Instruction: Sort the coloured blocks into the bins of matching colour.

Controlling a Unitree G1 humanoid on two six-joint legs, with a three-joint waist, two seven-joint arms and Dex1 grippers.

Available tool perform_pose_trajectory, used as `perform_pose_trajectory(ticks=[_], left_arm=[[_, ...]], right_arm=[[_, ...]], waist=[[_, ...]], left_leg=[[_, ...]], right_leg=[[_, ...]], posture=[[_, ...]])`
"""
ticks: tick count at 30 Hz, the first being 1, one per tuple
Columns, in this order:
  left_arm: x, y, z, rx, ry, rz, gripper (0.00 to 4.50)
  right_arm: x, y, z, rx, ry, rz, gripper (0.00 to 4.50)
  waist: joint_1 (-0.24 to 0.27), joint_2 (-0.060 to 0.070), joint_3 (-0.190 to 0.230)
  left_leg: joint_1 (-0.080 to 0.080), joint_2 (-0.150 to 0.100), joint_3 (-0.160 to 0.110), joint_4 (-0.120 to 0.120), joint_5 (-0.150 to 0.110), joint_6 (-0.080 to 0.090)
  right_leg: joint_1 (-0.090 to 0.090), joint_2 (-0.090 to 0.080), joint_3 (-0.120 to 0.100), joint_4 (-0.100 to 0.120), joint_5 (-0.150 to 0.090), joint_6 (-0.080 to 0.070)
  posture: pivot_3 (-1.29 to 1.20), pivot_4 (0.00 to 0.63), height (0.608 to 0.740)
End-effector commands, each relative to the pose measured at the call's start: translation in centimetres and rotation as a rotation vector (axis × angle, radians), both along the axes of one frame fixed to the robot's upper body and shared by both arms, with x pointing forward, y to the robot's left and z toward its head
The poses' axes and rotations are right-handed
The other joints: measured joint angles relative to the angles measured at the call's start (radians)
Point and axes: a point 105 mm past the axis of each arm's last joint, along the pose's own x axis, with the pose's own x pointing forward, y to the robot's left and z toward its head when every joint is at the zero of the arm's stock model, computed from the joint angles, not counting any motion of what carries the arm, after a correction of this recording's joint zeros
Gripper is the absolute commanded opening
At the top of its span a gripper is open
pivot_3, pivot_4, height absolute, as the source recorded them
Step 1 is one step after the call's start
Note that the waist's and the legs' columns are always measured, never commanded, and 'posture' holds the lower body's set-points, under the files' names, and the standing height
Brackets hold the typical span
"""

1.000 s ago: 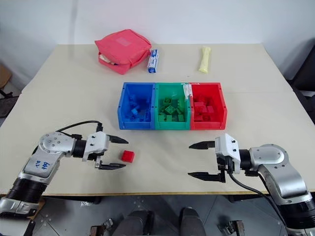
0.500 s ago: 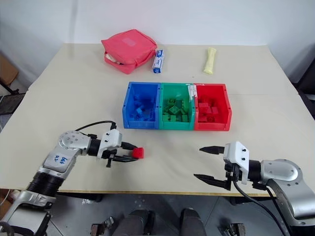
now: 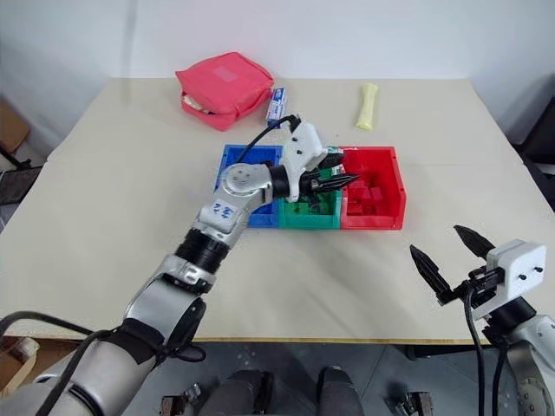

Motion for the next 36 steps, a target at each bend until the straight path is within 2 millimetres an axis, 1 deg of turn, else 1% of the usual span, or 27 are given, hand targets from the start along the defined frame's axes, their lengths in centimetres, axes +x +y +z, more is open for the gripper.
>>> perform_pose_trajectory(ticks=[1,3,5,7,9,11,14,17,18,22,24,27,29,31,33,34,36], left_arm=[[0.4,-1.8,0.3,0.069,-0.051,0.001,1.45],[0.5,-2.1,0.3,0.094,-0.069,0.003,2.18],[0.5,-2.2,0.5,0.071,-0.057,-0.002,2.69],[0.4,-2.2,0.5,0.063,-0.064,-0.013,3.34],[0.6,-1.5,0.8,0.046,-0.072,-0.012,3.9],[0.8,-0.3,1.2,0.022,-0.083,-0.021,4.48],[0.4,2.2,0.8,0.028,-0.109,-0.088,4.48],[-0.6,5.4,-0.3,0.063,-0.121,-0.15,4.48],[-1.3,6.5,-0.9,0.08,-0.126,-0.178,4.48],[-4.3,13.2,-3.3,0.139,-0.093,-0.209,4.48],[-6.4,16.5,-4.2,0.142,-0.058,-0.219,4.48],[-8.9,20.0,-5.6,0.164,0.036,-0.177,4.48],[-9.7,22.2,-6.8,0.189,0.084,-0.091,4.48],[-10.3,23.9,-7.5,0.204,0.107,-0.023,4.48],[-10.7,25.0,-7.7,0.214,0.116,0.028,4.48],[-10.8,25.4,-7.7,0.221,0.11,0.054,4.48],[-10.9,25.6,-7.5,0.219,0.096,0.082,4.48]], right_arm=[[-1.0,1.3,1.5,-0.013,-0.082,-0.016,4.5],[-1.4,1.9,1.6,-0.003,-0.093,-0.017,4.5],[-1.5,2.1,1.7,-0.003,-0.096,-0.019,4.5],[-1.6,2.3,1.7,-0.004,-0.097,-0.016,4.5],[-1.5,2.7,1.7,-0.013,-0.091,0.01,4.5],[-1.3,3.1,1.7,-0.025,-0.086,0.043,4.5],[-0.7,3.6,1.8,-0.049,-0.078,0.1,4.5],[0.1,4.1,1.7,-0.069,-0.063,0.167,4.5],[0.3,4.3,1.6,-0.078,-0.056,0.193,4.5],[1.2,5.6,1.2,-0.133,-0.004,0.363,4.5],[1.4,6.4,1.0,-0.168,0.028,0.459,4.5],[1.6,7.2,0.5,-0.24,0.072,0.59,4.5],[1.8,7.8,-0.2,-0.289,0.101,0.676,4.5],[2.1,8.0,-0.6,-0.314,0.116,0.724,4.5],[2.7,8.1,-0.5,-0.302,0.11,0.741,4.5],[2.9,8.2,-0.4,-0.297,0.107,0.746,4.5],[3.1,8.2,-0.5,-0.294,0.105,0.75,4.5]], waist=[[0.001,0.0,0.0],[-0.001,0.0,0.0],[-0.005,0.0,0.0],[-0.007,0.0,0.0],[-0.009,0.0,0.0],[-0.01,0.0,0.0],[-0.017,0.001,-0.001],[-0.02,0.002,-0.001],[-0.019,0.002,-0.001],[-0.028,0.002,-0.001],[-0.033,0.002,-0.001],[-0.034,0.002,-0.001],[-0.034,0.002,-0.001],[-0.027,0.003,-0.001],[-0.019,0.003,-0.001],[-0.015,0.003,-0.001],[-0.01,0.003,-0.001]], left_leg=[[-0.001,0.0,0.0,0.0,0.0,0.0],[-0.001,0.0,0.001,0.0,-0.001,0.001],[-0.001,0.0,0.001,0.0,-0.001,0.001],[0.0,0.0,0.001,0.0,-0.001,0.001],[0.0,0.0,0.001,0.0,-0.001,0.001],[-0.001,0.0,0.001,0.0,-0.001,0.001],[0.0,0.0,0.002,-0.001,-0.001,0.001],[0.001,0.001,0.002,-0.001,-0.001,0.001],[0.001,0.001,0.002,-0.001,-0.001,0.001],[0.001,0.002,0.002,0.0,-0.001,0.0],[0.001,0.002,0.001,-0.001,-0.001,0.0],[0.001,0.003,-0.001,0.0,-0.001,0.0],[0.001,0.002,-0.004,0.001,-0.001,0.0],[0.001,0.001,-0.006,0.001,-0.002,0.0],[0.001,0.001,-0.007,0.001,-0.002,0.0],[0.001,0.001,-0.007,0.001,-0.002,0.0],[0.001,0.001,-0.007,0.002,-0.002,0.0]], right_leg=[[-0.001,0.0,0.0,0.0,0.0,0.0],[-0.001,0.0,0.001,0.001,0.0,0.0],[-0.001,0.0,0.001,0.001,0.0,0.0],[-0.001,0.0,0.001,0.001,0.0,0.0],[-0.001,0.0,0.001,0.002,0.0,0.0],[-0.002,0.0,0.001,0.002,0.0,0.0],[-0.002,0.001,0.002,0.002,0.0,0.0],[-0.002,0.001,0.002,0.003,0.0,0.0],[-0.002,0.001,0.002,0.003,0.0,0.0],[-0.002,0.0,0.003,0.003,0.0,0.0],[-0.002,-0.001,0.003,0.003,0.0,0.0],[0.0,-0.005,0.002,0.0,0.0,-0.001],[0.001,-0.007,0.002,-0.002,-0.001,-0.001],[0.003,-0.008,0.002,-0.004,-0.001,-0.001],[0.005,-0.008,0.002,-0.006,-0.001,-0.001],[0.005,-0.009,0.002,-0.006,-0.001,-0.001],[0.005,-0.009,0.002,-0.007,-0.001,-0.001]], posture=[[0.0,0.15,0.74],[0.0,0.15,0.74],[0.0,0.15,0.74],[0.0,0.15,0.74],[0.0,0.15,0.74],[0.0,0.15,0.74],[0.0,0.15,0.74],[0.0,0.15,0.74],[0.0,0.15,0.74],[0.0,0.15,0.74],[0.0,0.15,0.74],[0.0,0.15,0.74],[0.0,0.15,0.74],[0.0,0.15,0.74],[0.0,0.15,0.74],[0.0,0.15,0.74],[0.0,0.15,0.74]])
